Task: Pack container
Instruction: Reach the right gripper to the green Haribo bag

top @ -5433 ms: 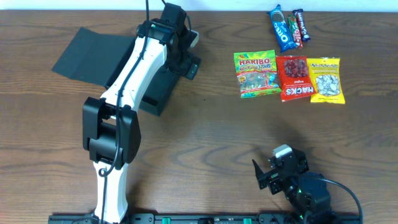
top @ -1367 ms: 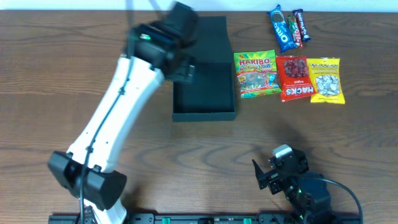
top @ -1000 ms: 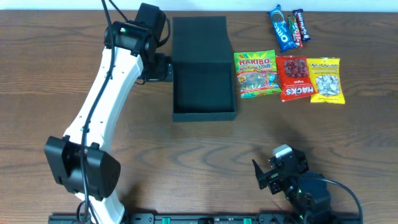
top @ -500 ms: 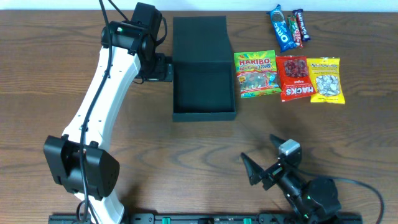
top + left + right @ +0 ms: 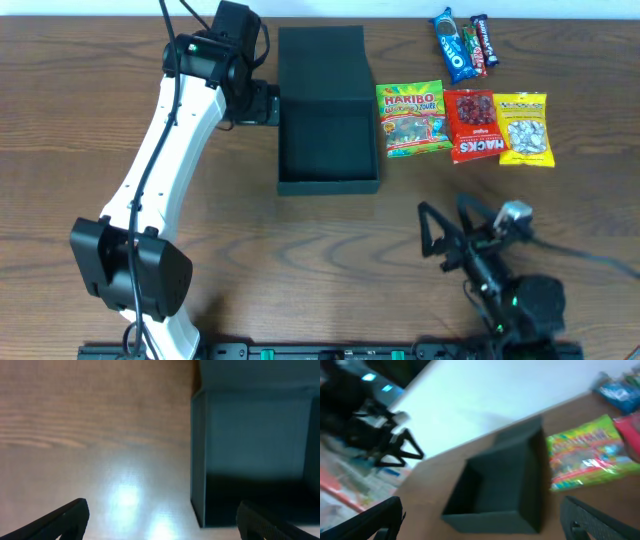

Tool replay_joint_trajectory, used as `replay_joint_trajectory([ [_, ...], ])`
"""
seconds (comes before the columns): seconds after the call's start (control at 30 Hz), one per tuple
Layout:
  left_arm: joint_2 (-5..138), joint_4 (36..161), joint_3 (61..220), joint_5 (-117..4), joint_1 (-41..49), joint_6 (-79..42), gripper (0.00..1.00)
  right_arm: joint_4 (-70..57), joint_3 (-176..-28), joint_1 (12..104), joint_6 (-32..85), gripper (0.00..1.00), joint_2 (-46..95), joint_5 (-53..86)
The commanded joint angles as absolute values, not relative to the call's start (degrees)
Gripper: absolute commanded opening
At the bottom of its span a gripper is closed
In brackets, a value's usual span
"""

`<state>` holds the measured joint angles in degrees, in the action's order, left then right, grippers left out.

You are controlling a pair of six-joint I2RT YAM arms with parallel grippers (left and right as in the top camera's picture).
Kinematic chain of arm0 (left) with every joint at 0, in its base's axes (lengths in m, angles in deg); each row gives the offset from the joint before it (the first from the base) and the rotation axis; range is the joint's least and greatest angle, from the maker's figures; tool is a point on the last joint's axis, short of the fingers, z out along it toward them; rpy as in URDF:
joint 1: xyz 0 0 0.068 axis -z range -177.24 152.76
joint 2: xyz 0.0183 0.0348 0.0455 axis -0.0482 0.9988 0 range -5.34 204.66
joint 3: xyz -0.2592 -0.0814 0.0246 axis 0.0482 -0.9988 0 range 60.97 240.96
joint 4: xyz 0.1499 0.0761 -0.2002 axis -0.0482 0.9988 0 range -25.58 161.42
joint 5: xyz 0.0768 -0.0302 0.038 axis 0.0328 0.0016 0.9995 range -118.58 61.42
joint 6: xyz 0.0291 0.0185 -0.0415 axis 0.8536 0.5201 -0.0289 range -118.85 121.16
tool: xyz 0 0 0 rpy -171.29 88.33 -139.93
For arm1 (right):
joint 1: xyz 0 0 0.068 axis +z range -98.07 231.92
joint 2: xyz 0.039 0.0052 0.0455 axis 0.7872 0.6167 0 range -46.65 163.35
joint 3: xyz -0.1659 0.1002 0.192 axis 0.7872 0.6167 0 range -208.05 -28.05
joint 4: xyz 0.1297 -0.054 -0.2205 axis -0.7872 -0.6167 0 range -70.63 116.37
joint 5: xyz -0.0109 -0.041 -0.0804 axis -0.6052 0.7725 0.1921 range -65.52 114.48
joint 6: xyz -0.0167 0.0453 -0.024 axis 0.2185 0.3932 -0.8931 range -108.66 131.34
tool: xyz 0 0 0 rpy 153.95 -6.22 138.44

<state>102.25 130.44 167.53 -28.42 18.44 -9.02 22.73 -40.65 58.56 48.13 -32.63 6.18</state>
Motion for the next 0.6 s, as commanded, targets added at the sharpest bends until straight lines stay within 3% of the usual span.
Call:
replay_joint_trajectory([
  [0.0,102.6,128.6,167.5,-28.2,18.2,-8.0,0.95,23.0,-46.6,52.7,49.0,0.99,-23.9,-2.1],
  [0.13,102.6,125.8,167.5,-28.2,18.1,-7.8,0.95,22.9,-56.0,47.6,42.9,0.99,-5.6,-9.9],
  [0.3,102.6,121.4,167.5,-28.2,18.1,-3.4,0.95,22.8,-67.6,48.0,33.7,0.99,15.8,-12.0],
  [0.57,102.6,118.5,167.5,-28.2,18.1,-0.9,0.95,12.9,-84.5,52.5,23.9,0.99,39.3,0.6],
])
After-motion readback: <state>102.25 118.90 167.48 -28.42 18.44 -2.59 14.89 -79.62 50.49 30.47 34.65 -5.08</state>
